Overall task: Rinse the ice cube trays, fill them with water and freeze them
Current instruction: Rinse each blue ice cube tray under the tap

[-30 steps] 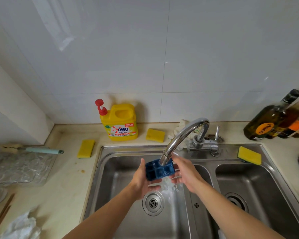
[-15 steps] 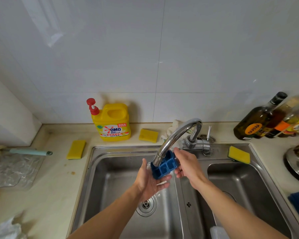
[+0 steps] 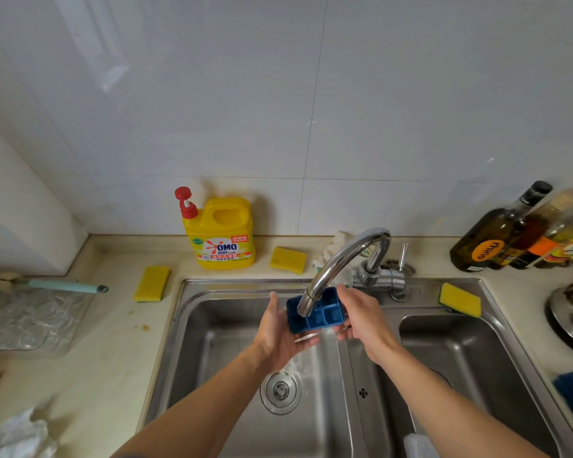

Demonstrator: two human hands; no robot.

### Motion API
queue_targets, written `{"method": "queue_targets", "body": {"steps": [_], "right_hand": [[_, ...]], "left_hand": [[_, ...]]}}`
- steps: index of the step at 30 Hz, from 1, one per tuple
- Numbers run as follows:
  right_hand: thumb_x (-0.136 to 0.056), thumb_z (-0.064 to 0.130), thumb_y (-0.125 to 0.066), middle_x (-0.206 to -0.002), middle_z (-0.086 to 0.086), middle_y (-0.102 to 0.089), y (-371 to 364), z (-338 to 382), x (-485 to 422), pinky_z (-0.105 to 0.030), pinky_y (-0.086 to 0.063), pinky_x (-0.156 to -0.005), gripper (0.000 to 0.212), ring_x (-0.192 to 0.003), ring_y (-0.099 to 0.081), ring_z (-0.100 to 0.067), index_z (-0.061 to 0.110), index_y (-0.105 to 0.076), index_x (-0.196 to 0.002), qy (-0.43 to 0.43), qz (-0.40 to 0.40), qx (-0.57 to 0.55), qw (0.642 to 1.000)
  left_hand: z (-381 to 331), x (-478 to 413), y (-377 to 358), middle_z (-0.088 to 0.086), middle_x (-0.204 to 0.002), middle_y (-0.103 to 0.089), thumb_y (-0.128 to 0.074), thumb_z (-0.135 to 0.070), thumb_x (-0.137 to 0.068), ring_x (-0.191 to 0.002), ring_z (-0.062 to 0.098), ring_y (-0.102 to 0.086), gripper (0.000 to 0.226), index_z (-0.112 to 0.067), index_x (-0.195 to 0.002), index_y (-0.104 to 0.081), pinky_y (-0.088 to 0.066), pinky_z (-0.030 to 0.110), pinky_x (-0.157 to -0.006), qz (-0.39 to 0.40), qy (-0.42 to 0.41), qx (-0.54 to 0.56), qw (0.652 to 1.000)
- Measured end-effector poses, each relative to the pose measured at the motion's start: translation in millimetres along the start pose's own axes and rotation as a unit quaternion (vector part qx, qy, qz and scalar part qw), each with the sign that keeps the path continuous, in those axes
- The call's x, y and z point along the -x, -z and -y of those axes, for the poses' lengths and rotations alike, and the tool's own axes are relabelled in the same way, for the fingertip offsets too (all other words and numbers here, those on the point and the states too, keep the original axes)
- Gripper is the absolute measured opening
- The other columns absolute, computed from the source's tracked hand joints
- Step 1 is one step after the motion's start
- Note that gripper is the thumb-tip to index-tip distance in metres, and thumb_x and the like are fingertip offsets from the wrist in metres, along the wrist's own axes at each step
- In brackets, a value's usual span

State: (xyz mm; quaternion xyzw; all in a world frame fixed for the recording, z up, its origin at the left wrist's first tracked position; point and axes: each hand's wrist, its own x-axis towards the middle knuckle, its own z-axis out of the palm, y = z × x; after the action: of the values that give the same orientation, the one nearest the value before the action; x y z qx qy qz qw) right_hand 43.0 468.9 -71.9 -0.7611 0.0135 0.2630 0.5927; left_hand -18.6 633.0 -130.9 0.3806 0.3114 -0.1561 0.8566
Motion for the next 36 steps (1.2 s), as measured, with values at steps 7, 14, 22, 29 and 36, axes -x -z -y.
{"method": "queue_targets", "body": {"steps": [7, 14, 22, 29, 36], "right_hand": [[-0.105, 0.048, -0.049, -0.091, -0.007, -0.078, -4.8, -0.7, -1.4, -0.037, -0.062, -0.068, 0.032, -0.081, -0.077, -0.026, 0.023, -0.068, -0.109, -0.057, 0.007, -0.043, 0.997], [-0.104, 0.049, -0.051, -0.101, -0.015, -0.074, -28.8, -5.5, -3.0, -0.045, -0.064, -0.074, 0.031, -0.085, -0.077, -0.033, 0.024, -0.07, -0.106, -0.096, 0.03, -0.092, 0.991], [-0.103, 0.053, -0.05, -0.104, -0.01, -0.075, -26.8, -4.3, -4.9, -0.038, -0.062, -0.072, 0.036, -0.092, -0.076, -0.031, 0.023, -0.068, -0.113, -0.098, 0.031, -0.054, 0.993], [-0.104, 0.05, -0.051, -0.11, -0.02, -0.073, -30.7, -0.8, -5.0, -0.047, -0.064, -0.078, 0.04, -0.089, -0.076, -0.036, 0.016, -0.066, -0.118, -0.121, 0.056, -0.094, 0.987], [-0.101, 0.052, -0.055, -0.11, -0.024, -0.07, -38.5, -5.2, -4.0, -0.047, -0.063, -0.079, 0.05, -0.092, -0.072, -0.04, 0.006, -0.065, -0.116, -0.146, 0.073, -0.101, 0.981]], "left_hand": [[-17.4, 5.0, -0.9, 0.008, -0.111, -0.076, -0.038, -0.061, -0.102, -0.106, 0.025, -0.071, 0.055, -0.02, -0.116, -0.071, -0.06, 0.037, -0.077, -0.065, -0.07, -0.11, 0.989], [-29.4, 19.9, 13.5, 0.003, -0.095, -0.078, -0.049, -0.047, -0.103, -0.086, 0.017, -0.075, 0.037, -0.02, -0.108, -0.073, -0.059, 0.027, -0.066, -0.126, -0.158, -0.181, 0.963], [-25.3, 27.9, 14.7, 0.006, -0.105, -0.076, -0.048, -0.047, -0.104, -0.098, 0.024, -0.073, 0.039, -0.019, -0.113, -0.072, -0.063, 0.036, -0.074, -0.115, -0.152, -0.185, 0.964], [-32.2, 27.9, 13.1, 0.004, -0.096, -0.077, -0.05, -0.042, -0.104, -0.091, 0.019, -0.074, 0.031, -0.02, -0.103, -0.072, -0.062, 0.029, -0.067, -0.165, -0.238, -0.255, 0.923], [-45.0, 32.2, 29.4, -0.003, -0.087, -0.073, -0.052, -0.046, -0.102, -0.087, 0.015, -0.07, 0.029, -0.027, -0.09, -0.07, -0.063, 0.042, -0.073, -0.23, -0.303, -0.334, 0.863]]}}
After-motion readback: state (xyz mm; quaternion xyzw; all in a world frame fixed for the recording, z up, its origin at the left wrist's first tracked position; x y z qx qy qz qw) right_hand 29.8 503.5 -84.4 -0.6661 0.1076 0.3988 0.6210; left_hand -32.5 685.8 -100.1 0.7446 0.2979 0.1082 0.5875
